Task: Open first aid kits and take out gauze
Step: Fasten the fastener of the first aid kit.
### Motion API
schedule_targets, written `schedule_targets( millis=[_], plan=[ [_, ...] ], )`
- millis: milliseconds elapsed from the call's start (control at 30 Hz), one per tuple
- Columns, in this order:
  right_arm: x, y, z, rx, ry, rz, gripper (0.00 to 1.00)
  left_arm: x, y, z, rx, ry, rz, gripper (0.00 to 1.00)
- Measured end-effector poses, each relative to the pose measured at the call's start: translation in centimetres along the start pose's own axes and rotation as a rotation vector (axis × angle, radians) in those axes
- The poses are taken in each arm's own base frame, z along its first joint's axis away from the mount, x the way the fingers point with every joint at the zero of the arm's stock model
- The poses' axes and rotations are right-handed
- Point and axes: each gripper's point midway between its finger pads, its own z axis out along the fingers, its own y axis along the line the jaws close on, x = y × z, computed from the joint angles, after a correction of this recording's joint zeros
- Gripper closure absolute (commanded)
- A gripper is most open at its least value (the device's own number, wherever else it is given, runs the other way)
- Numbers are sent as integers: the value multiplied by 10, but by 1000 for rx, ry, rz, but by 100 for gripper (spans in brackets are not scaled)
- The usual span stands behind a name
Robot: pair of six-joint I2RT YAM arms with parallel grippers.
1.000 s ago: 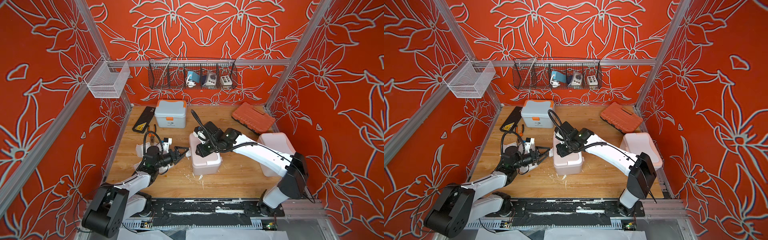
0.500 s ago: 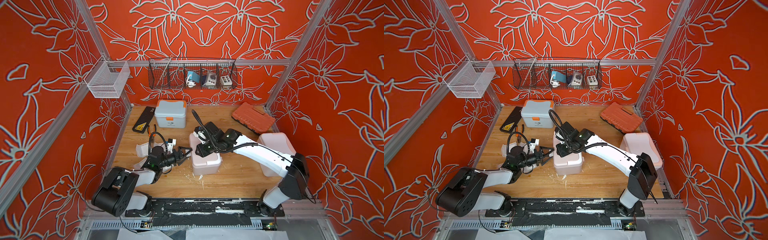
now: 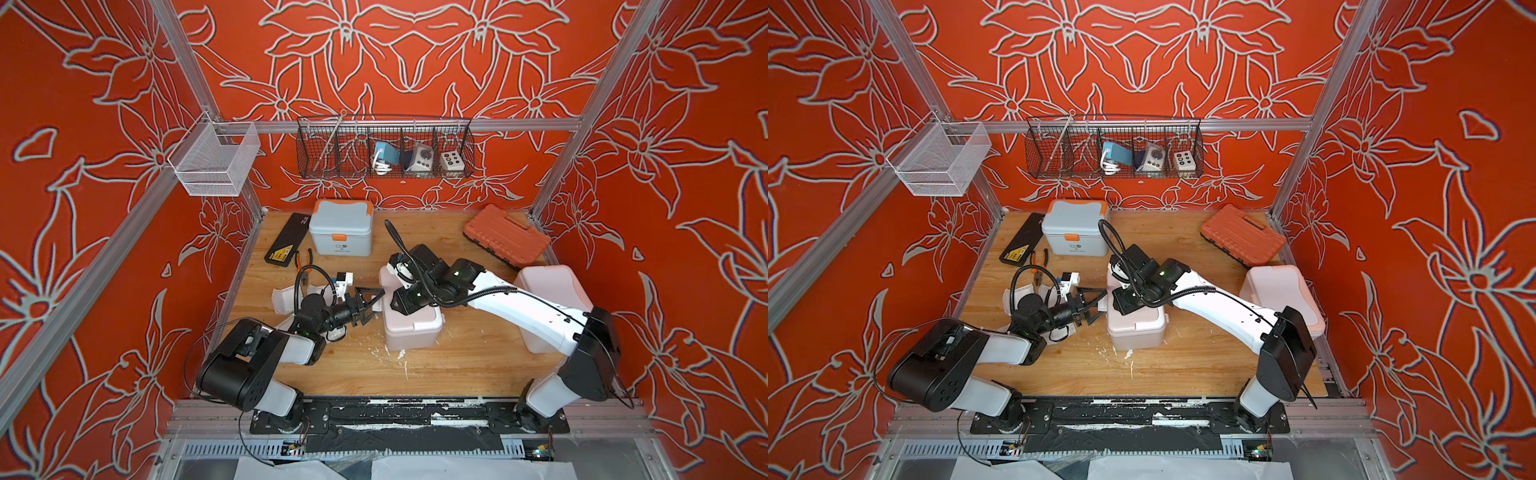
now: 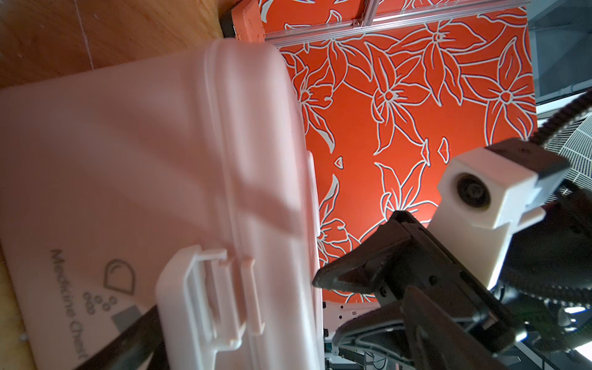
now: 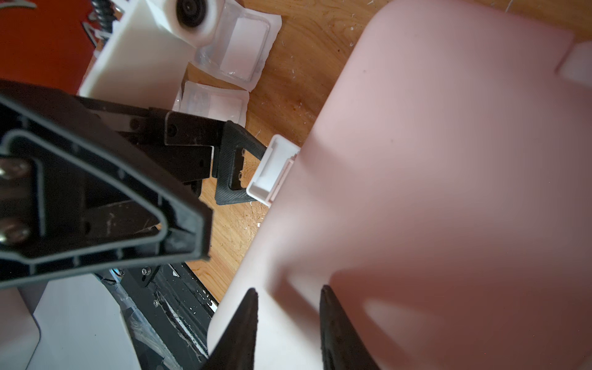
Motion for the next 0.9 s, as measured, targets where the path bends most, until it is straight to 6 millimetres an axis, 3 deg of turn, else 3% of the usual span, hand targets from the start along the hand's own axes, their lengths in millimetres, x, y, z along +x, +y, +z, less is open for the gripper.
schedule_targets(
  millis=[433, 800, 900],
  plan=[
    [1, 2, 0, -19, -6, -2, 66, -1, -1, -6, -19, -9, -23, 2],
    [1, 3, 1, -21, -9, -3, 67, -9, -22, -18, 16, -42, 65, 3],
    [1, 3, 1, -21, -9, -2, 67, -9, -17, -19, -8, -44, 72, 3]
  ],
)
